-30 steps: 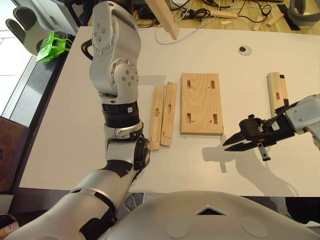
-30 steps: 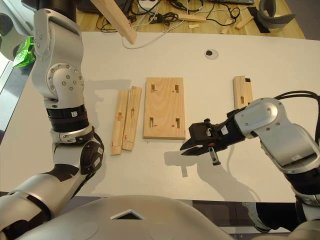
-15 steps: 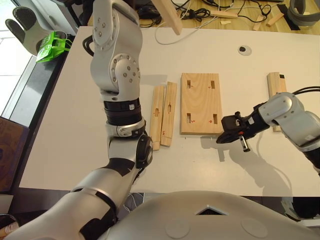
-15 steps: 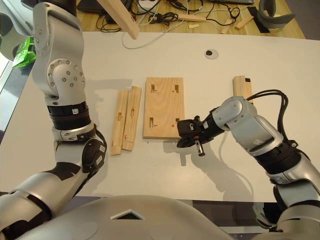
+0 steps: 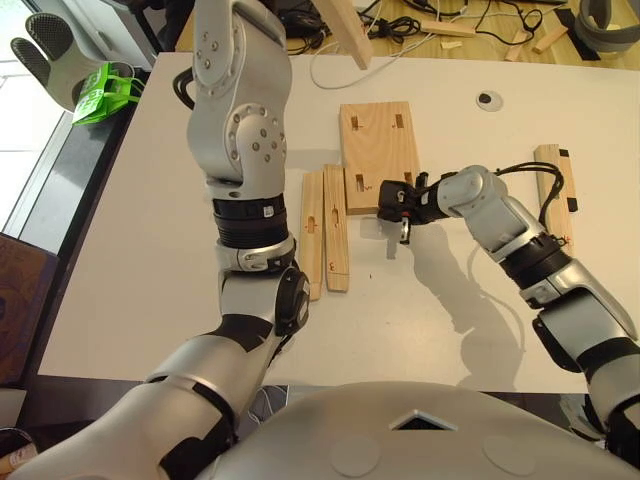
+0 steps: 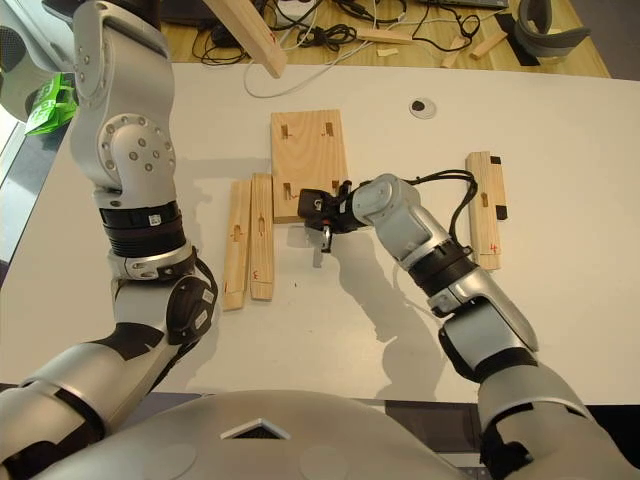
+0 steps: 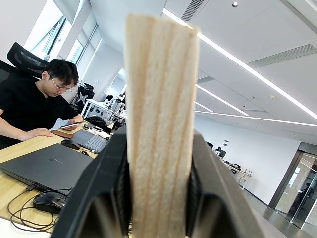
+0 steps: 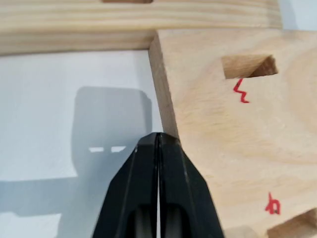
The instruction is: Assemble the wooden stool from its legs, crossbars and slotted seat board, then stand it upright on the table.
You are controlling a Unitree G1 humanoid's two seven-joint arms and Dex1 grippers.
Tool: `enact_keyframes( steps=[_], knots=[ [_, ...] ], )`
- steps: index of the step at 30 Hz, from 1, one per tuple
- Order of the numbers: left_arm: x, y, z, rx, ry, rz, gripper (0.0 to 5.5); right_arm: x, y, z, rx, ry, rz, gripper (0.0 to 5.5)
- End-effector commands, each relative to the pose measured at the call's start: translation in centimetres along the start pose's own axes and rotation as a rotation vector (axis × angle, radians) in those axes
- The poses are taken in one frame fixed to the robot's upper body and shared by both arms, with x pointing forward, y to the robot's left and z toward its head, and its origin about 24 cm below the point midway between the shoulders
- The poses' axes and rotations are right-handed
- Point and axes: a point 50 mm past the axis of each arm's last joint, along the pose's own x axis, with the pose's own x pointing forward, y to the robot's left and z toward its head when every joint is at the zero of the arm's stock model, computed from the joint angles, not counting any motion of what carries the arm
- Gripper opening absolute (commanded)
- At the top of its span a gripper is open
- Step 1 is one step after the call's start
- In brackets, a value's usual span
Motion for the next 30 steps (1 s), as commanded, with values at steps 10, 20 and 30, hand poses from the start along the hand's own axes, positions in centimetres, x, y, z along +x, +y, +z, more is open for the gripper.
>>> enact_keyframes(
  steps=[10, 20, 30],
  knots=[
    [-0.5, -0.3, -0.3, 0.040, 0.026, -0.012, 1.02, -7.7, -4.0, 2.6, 0.001, -0.127, -0.433, 0.00],
    [-0.4, -0.4, -0.1, 0.050, 0.021, -0.015, 1.02, -3.4, -4.3, -4.7, 0.112, 0.077, -0.355, 0.00],
    [-0.6, -0.2, -0.4, 0.051, 0.034, -0.007, 1.02, -2.7, -2.4, -3.1, 0.063, -0.022, -0.194, 0.00]
  ],
)
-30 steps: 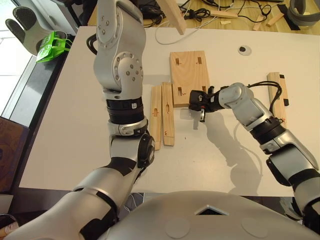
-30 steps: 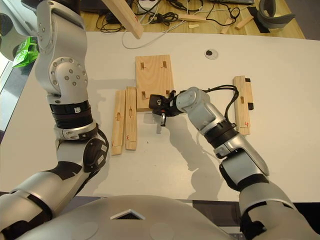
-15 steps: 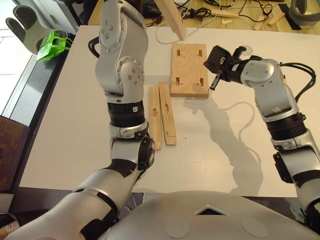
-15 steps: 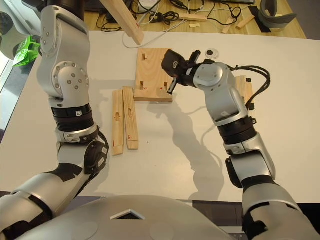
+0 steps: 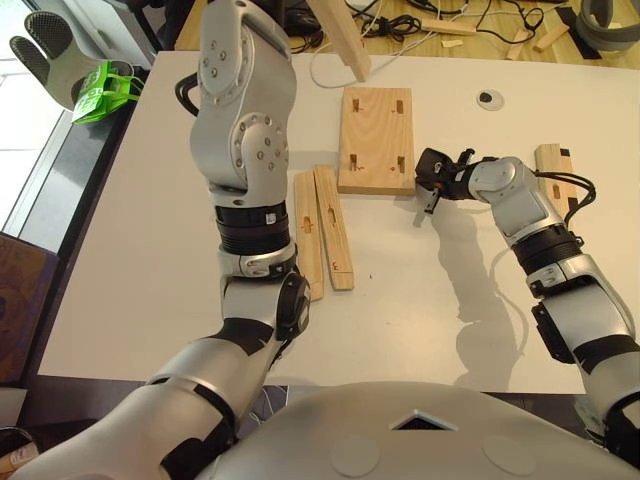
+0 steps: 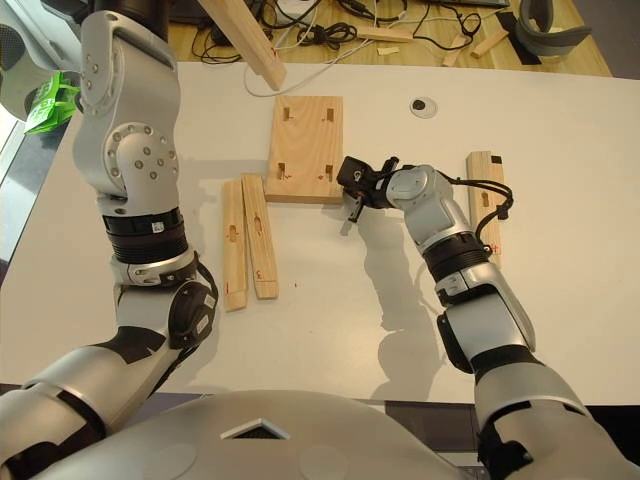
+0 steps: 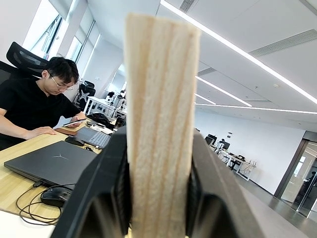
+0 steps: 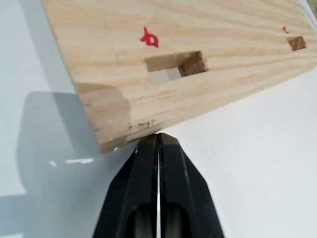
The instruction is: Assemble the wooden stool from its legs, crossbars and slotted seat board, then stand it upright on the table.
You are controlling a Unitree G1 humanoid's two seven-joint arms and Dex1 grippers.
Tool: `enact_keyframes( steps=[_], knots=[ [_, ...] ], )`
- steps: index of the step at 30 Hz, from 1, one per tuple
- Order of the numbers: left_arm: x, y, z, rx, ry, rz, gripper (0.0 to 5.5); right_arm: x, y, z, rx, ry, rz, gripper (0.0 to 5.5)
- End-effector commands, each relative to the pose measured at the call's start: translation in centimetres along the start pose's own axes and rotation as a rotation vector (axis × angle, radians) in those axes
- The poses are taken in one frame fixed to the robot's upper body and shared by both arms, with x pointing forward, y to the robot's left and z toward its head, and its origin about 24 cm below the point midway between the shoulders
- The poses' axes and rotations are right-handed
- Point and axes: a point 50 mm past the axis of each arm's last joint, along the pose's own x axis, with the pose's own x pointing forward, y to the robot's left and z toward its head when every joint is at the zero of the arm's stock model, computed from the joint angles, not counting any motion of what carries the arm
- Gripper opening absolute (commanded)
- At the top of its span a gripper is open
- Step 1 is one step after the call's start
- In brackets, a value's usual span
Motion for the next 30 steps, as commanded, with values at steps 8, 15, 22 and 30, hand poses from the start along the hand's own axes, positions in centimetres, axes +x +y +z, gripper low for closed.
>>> enact_keyframes(
  steps=[8, 15, 22, 30],
  knots=[
    [-0.8, 0.5, -2.0, 0.077, 0.102, -0.015, 1.02, -0.9, 1.7, 3.5, -0.030, -0.172, 0.076, 0.00],
    [-4.0, 1.0, -5.3, 0.239, 0.195, -0.063, 1.02, -8.6, 6.0, 2.1, 0.046, -0.223, 0.353, 0.00],
    [-6.6, 2.3, -8.5, 0.271, 0.166, -0.020, 1.02, -14.6, 9.0, 1.7, 0.186, -0.213, 0.461, 0.00],
    [-7.3, 3.5, -11.3, 0.366, 0.122, 0.023, 1.02, -14.5, 9.6, 1.9, 0.209, -0.220, 0.438, 0.00]
  ],
)
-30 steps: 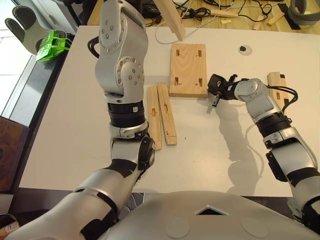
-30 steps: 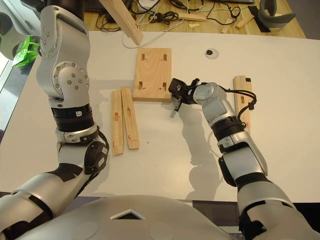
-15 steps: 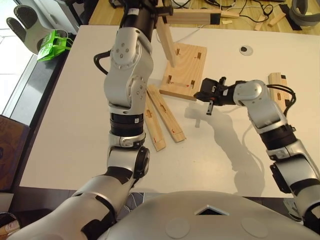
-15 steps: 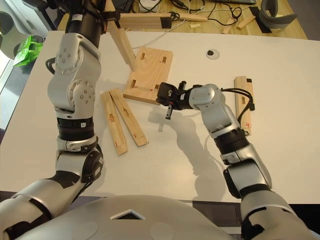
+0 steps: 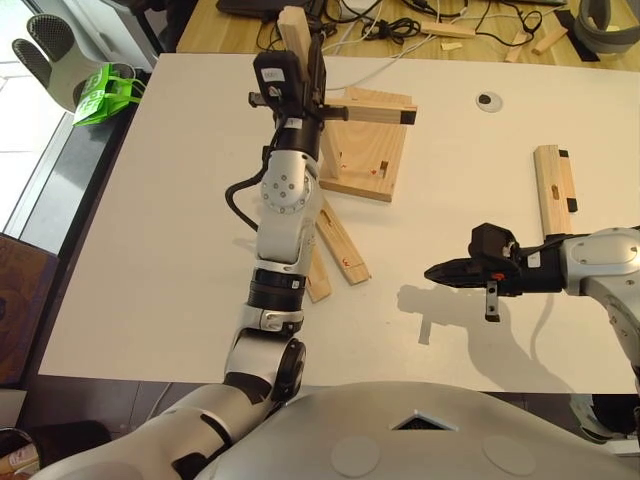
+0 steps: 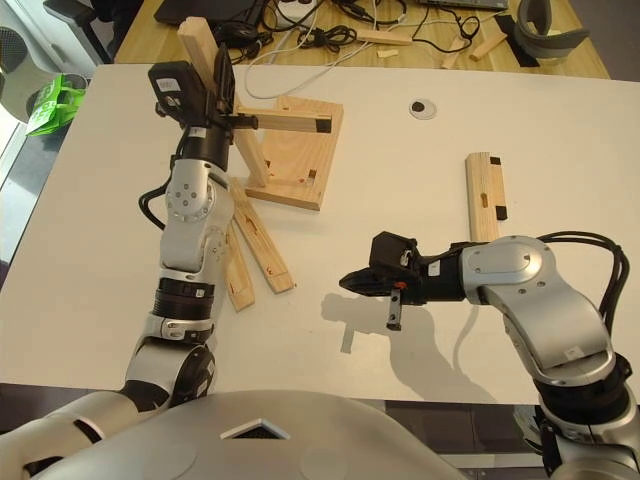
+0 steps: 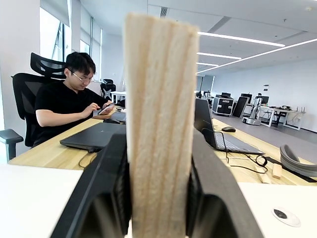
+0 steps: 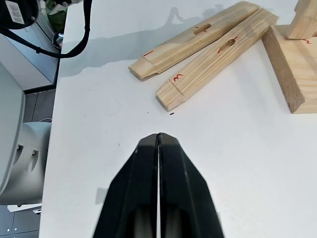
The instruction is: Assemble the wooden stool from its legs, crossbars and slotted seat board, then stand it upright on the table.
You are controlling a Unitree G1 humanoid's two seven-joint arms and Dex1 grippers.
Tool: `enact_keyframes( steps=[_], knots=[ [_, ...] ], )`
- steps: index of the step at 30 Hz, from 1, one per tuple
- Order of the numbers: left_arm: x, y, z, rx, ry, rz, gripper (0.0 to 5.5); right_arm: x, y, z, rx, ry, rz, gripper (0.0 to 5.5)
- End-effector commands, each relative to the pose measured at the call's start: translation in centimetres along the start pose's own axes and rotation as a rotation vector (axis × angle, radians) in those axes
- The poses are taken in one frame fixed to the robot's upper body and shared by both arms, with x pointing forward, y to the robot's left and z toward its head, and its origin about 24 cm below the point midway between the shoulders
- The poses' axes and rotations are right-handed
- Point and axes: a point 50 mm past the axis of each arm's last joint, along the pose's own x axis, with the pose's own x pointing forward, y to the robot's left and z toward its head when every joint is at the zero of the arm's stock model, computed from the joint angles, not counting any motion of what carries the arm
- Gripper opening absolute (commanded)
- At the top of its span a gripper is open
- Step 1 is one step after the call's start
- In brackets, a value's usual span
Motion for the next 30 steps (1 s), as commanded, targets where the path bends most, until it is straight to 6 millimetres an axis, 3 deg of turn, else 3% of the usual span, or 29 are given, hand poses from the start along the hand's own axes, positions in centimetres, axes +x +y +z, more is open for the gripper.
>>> enact_keyframes(
  steps=[1, 14, 21, 30],
  knots=[
    [-0.2, 0.0, -1.5, 0.031, 0.010, 0.022, 1.02, -0.1, 0.3, -0.1, -0.014, 0.014, -0.005, 0.00],
    [-0.3, -1.7, -2.7, -0.094, -0.017, -0.128, 1.02, 0.2, -0.3, -0.5, -0.038, 0.023, -0.034, 0.00],
    [0.2, -0.4, -3.5, -0.014, 0.111, -0.011, 1.02, 0.3, -0.4, -0.8, -0.087, 0.063, -0.048, 0.00],
    [-0.2, -0.7, -2.9, 0.068, 0.190, 0.038, 1.02, 0.4, -0.6, -1.0, -0.138, 0.092, -0.062, 0.00]
  ],
)
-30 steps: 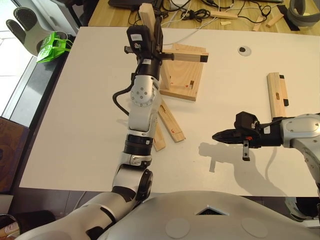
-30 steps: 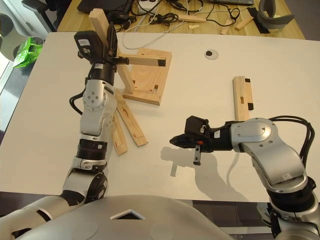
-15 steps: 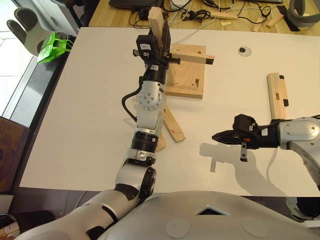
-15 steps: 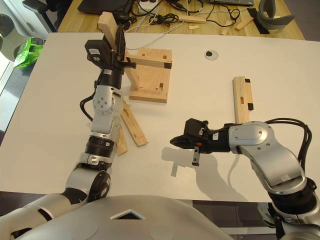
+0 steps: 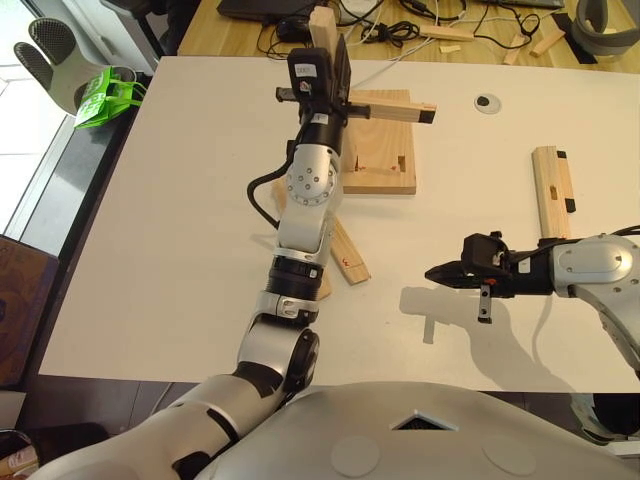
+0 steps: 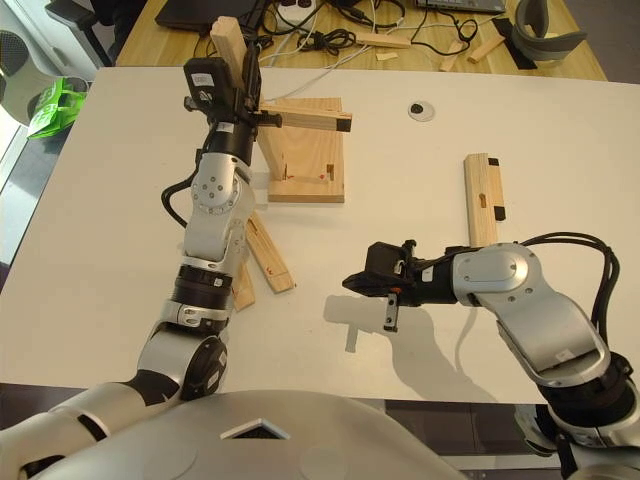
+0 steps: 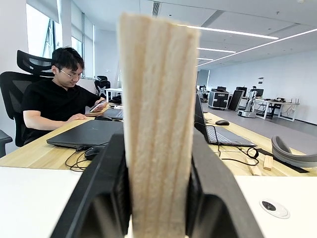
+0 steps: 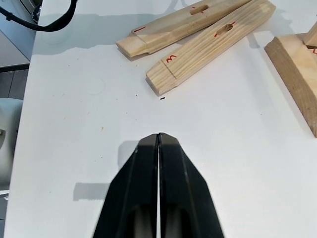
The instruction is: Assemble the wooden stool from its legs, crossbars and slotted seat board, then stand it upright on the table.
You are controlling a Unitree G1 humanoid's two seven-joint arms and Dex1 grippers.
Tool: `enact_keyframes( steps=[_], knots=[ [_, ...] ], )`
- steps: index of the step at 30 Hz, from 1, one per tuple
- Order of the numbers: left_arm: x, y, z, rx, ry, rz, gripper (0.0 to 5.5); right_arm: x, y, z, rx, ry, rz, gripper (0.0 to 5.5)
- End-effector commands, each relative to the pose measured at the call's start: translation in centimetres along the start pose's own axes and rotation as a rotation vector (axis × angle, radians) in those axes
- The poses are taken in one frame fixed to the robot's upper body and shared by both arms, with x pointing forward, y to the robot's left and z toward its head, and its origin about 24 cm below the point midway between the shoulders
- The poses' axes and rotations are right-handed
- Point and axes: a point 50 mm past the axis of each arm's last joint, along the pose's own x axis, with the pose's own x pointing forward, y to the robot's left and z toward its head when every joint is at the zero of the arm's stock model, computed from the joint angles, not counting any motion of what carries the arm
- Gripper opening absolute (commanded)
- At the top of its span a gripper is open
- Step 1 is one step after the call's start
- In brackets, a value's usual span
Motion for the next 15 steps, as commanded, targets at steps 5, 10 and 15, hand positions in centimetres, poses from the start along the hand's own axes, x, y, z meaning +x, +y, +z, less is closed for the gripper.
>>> enact_keyframes(
  steps=[5, 10, 15],
  knots=[
    [-1.5, 1.1, -3.5, -0.044, 0.214, 0.093, 1.02, -0.2, -0.5, -0.2, -0.068, 0.061, -0.023, 0.00],
    [-1.6, 0.7, -3.7, -0.060, 0.215, 0.133, 1.02, -0.2, -0.6, -0.6, -0.099, 0.092, -0.022, 0.00],
    [-1.8, 0.8, -3.9, -0.034, 0.117, 0.141, 1.02, -0.7, -0.8, -0.8, -0.122, 0.120, -0.013, 0.00]
  ],
)
